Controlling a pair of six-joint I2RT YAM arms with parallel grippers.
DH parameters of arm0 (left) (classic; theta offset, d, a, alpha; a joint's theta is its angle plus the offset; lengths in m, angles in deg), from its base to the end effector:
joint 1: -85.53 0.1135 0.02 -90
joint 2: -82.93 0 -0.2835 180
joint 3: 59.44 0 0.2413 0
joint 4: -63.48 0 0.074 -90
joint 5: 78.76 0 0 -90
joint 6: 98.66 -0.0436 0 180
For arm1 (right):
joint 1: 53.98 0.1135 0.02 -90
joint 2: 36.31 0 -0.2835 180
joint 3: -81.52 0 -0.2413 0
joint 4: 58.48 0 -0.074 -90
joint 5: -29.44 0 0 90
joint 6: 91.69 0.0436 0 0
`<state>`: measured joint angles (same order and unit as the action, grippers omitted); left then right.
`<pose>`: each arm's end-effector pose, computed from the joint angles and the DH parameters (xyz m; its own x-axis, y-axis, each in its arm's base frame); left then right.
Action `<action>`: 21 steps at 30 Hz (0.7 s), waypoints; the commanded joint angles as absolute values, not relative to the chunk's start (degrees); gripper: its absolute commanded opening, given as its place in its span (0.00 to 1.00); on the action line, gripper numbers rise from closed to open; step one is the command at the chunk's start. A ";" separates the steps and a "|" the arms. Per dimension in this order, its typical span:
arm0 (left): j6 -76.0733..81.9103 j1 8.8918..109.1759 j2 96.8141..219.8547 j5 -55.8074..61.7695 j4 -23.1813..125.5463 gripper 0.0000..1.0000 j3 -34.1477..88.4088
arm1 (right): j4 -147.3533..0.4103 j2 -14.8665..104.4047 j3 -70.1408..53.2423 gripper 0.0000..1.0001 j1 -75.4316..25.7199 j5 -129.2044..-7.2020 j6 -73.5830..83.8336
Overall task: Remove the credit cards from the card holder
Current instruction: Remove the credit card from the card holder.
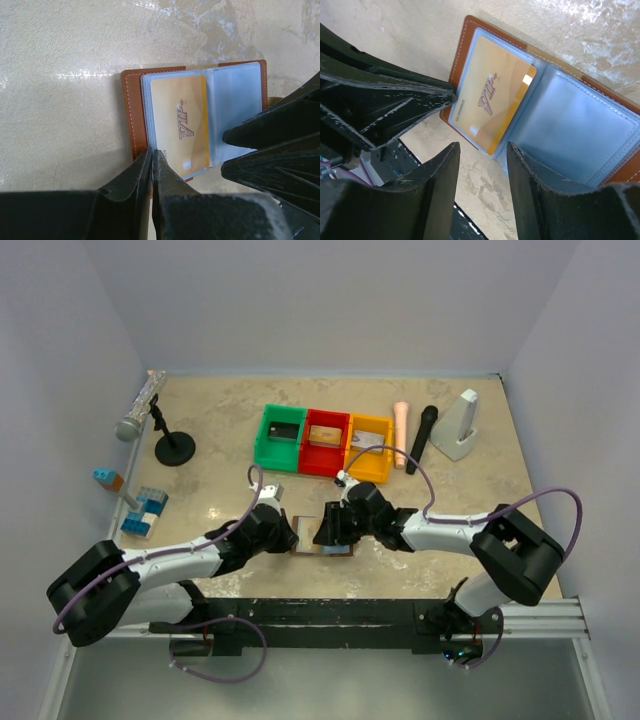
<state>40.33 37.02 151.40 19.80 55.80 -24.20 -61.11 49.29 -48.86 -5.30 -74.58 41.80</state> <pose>0.1415 -0.1502 0.1683 -0.7874 -0.2360 -0.5695 0.1098 0.8553 -0.5063 0.1798 0.2206 0.1818 -0.8864 0.0030 -0.4629 -0.3358 0.6841 0.6475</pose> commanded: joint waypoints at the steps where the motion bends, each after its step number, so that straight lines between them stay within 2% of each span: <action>1: 41.61 36.93 149.29 20.47 57.26 0.11 -24.56 | -60.92 50.44 -48.49 0.47 -5.47 -73.13 41.11; 11: 41.26 36.93 145.42 19.68 57.69 0.15 -24.21 | -61.54 50.35 -48.31 0.47 -5.47 -72.96 40.76; 21: 41.26 37.02 151.48 18.01 59.45 0.14 -23.86 | -62.59 50.26 -47.35 0.47 -5.55 -73.31 40.41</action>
